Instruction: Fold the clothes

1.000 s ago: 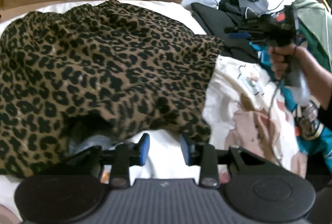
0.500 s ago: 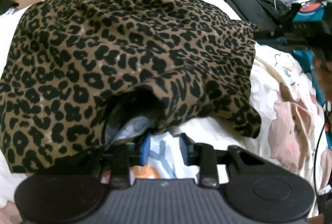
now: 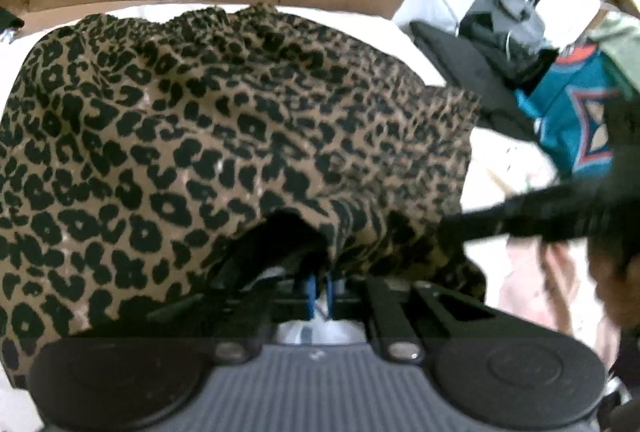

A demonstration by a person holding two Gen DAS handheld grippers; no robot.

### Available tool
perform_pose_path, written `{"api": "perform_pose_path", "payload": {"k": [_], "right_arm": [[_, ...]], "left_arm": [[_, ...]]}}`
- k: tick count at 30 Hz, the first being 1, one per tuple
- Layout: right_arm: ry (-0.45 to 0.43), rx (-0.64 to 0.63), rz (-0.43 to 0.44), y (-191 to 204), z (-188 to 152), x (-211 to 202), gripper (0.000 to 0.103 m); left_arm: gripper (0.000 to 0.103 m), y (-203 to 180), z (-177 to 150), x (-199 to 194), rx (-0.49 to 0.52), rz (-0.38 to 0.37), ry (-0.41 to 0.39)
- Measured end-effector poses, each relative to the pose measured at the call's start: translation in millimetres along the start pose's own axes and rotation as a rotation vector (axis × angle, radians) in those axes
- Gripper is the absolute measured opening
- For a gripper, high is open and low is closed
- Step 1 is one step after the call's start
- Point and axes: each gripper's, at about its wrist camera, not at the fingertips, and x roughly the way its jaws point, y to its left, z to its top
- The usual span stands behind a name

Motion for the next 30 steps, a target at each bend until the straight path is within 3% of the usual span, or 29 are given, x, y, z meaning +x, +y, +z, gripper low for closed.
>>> {"api": "perform_pose_path", "payload": {"k": [6,10,13,17,21,26,30], "right_arm": [[0.055,-0.015,0.015,13.8,-10.8,16.8,0.025],[0.073,-0.046,0.032,22.2,-16.6,16.6,0.026],[0.082,-0.054,0.051,25.8,-20.2,13.9,0.035],[0.1,-0.067,0.059,28.6,-26.5,14.2,0.038],[0.119,-0.05,0.057,27.1,-35.8,18.6,0.038],[0.119,-0.052,0.082,35.3,-41.4,24.3,0.038],[0.105,-0.059,0.104,42.3,-41.2,25.3,0.042]], "left_arm": [[0.003,9.2,7.6,-11.7,-0.137,-0.174,-0.007],[0.003,8.3,5.7,-18.5,-0.225,-0.245,-0.005],[0.003,7.7,-1.5,-17.7,-0.285,-0.293,0.005],[0.003,6.3,-11.5,-9.1,-0.292,-0.271,0.04],[0.015,10.0,-15.6,-1.3,-0.297,-0.228,0.051],[0.017,22.5,-15.7,5.3,-0.347,-0.231,0.07],[0.017,31.3,-13.9,0.5,-0.416,-0.276,0.049]]}}
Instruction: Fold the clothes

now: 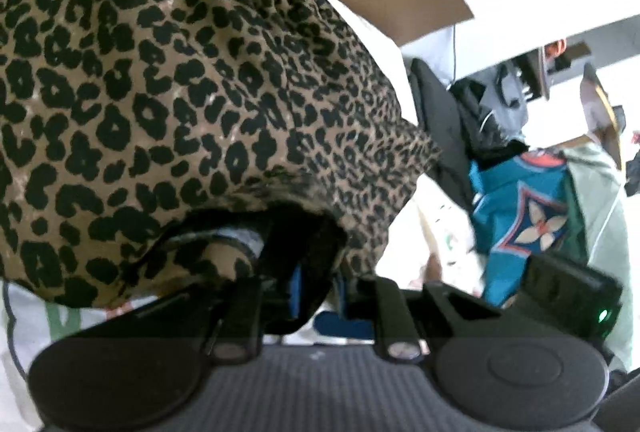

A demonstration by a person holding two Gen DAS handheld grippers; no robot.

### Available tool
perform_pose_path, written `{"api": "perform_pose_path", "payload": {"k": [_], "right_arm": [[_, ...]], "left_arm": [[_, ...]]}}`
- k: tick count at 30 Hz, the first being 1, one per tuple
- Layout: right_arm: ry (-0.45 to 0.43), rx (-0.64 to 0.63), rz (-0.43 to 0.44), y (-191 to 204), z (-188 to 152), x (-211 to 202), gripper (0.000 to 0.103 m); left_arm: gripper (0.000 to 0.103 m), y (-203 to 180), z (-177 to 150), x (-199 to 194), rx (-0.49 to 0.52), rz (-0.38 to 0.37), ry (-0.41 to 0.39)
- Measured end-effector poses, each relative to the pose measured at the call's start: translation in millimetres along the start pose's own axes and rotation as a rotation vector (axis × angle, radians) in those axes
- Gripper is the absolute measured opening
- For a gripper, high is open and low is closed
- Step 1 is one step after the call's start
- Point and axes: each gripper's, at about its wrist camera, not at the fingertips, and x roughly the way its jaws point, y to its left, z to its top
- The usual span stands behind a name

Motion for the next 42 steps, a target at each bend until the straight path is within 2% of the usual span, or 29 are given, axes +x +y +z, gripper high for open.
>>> {"api": "perform_pose_path", "payload": {"k": [5,6,7,8,15,23,30,42], "right_arm": [[-0.022,-0.012,0.013,3.8,4.8,-2.1,0.044],[-0.024,-0.011,0.014,3.8,5.7,-2.2,0.044],[-0.023,-0.011,0.013,3.8,6.3,-1.2,0.044],[-0.022,-0.011,0.011,4.0,6.9,0.2,0.044],[-0.004,-0.008,-0.022,4.7,7.5,19.2,0.046],[-0.002,0.009,-0.034,4.1,6.4,30.2,0.046],[0.003,0.004,-0.034,7.3,7.8,31.7,0.046],[0.014,-0.014,-0.056,9.7,5.7,31.5,0.046]], "left_arm": [[0.016,-0.9,1.4,-2.4,-0.015,-0.009,-0.007],[0.014,-1.2,1.5,-1.8,-0.016,-0.009,-0.007],[0.005,-0.4,1.4,-0.8,-0.025,-0.007,-0.005],[0.003,1.7,1.2,0.2,-0.04,-0.003,0.0],[0.003,16.4,-0.3,-2.5,-0.092,0.062,-0.027],[0.003,30.6,1.7,0.8,-0.116,0.086,-0.029],[0.003,26.1,-5.1,0.0,-0.11,0.049,0.003],[0.003,13.8,-23.3,5.4,-0.162,-0.015,0.048]]}}
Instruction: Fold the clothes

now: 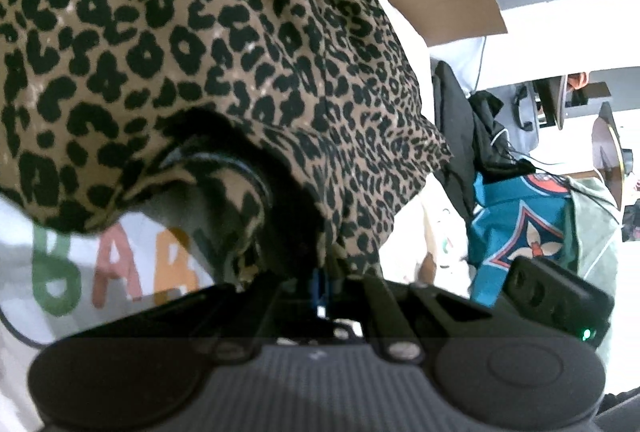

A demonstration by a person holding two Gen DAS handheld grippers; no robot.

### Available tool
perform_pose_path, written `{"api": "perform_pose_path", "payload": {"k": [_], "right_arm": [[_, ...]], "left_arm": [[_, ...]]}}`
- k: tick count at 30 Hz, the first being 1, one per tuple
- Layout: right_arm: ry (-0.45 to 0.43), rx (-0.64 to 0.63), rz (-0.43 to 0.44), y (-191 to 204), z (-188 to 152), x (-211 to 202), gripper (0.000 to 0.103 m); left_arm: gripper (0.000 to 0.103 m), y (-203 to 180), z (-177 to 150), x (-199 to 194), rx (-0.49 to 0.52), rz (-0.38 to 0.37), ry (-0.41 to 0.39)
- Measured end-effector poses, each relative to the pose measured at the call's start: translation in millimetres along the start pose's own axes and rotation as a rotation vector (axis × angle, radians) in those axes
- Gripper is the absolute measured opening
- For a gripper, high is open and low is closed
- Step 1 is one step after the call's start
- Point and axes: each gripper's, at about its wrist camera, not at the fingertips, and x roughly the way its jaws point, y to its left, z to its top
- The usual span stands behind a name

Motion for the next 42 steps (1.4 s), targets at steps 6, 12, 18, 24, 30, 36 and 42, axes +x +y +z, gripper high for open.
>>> {"api": "perform_pose_path", "payload": {"k": [6,12,18,24,30,36,42], "right_arm": [[0.01,-0.003,-0.014,-3.7,-1.8,-4.9,0.046],[0.013,0.009,-0.025,-9.6,-3.9,-8.6,0.044],[0.028,0.017,-0.027,-10.5,-2.8,-12.0,0.044],[0.041,0.033,-0.014,-11.6,-0.7,-20.5,0.044],[0.051,0.044,-0.004,-5.6,6.6,-20.8,0.045],[0.068,0.047,-0.036,-1.8,12.1,-16.4,0.046],[0.068,0.108,-0.103,-17.4,11.3,-15.4,0.043]], "left_arm": [[0.003,-4.8,-3.9,8.1,0.006,-0.009,0.02],[0.006,-12.3,-2.0,8.0,0.06,0.014,0.036],[0.019,-22.7,-4.0,-12.6,0.16,0.079,0.02],[0.026,-16.4,-7.7,-42.8,0.18,0.135,-0.019],[0.027,0.1,-7.4,-67.0,0.17,0.227,-0.071],[0.031,16.7,-2.7,-86.6,0.156,0.345,-0.128],[0.032,32.3,-2.0,-99.9,0.145,0.428,-0.159]]}}
